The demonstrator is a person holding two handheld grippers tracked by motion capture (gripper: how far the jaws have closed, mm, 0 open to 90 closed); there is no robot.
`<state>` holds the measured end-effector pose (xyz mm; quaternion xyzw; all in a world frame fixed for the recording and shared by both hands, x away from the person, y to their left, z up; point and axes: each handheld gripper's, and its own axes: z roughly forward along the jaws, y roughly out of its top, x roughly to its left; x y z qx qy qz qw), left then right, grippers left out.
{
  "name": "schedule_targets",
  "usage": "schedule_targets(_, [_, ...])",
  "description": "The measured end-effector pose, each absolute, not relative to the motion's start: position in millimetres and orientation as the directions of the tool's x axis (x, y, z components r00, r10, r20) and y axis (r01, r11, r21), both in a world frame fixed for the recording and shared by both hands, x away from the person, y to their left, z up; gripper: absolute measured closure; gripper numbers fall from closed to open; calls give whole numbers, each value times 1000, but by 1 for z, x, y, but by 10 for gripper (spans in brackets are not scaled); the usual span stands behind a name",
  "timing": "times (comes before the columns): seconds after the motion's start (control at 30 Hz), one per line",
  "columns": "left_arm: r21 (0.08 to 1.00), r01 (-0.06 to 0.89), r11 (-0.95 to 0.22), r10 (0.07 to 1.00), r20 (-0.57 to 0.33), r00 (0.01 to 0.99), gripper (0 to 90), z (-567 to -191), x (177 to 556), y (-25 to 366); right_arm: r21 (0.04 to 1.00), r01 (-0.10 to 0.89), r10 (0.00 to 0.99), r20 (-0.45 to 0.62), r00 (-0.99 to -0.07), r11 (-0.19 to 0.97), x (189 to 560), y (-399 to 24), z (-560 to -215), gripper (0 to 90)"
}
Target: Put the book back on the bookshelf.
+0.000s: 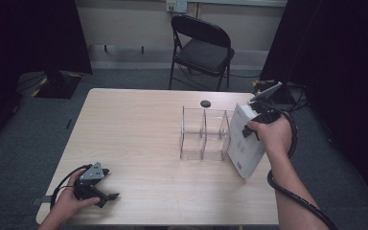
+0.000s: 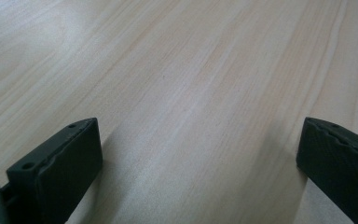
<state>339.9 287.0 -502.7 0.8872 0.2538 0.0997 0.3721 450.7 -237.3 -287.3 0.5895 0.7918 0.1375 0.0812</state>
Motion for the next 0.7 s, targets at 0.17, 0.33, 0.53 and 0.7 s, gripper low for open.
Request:
schedule_targets(0.17, [712, 375, -594, 524, -12, 852, 0, -503, 340, 287, 303, 917, 960, 26, -281, 260, 453, -234, -290, 525])
schedule_targets(0.33, [712, 374, -595, 523, -11, 852, 0, -503, 340, 287, 309, 917, 962, 23, -274, 253, 455, -232, -290, 525])
schedule_targets(0.53, [711, 374, -595, 523, -11, 852, 0, -503, 340, 287, 309, 918, 964, 19, -266, 247, 457, -231, -289, 525])
schedule_targets(0.7, [711, 375, -594, 523, -12, 852, 0, -503, 340, 287, 310, 924, 970, 26, -242, 223, 458, -231, -289, 526])
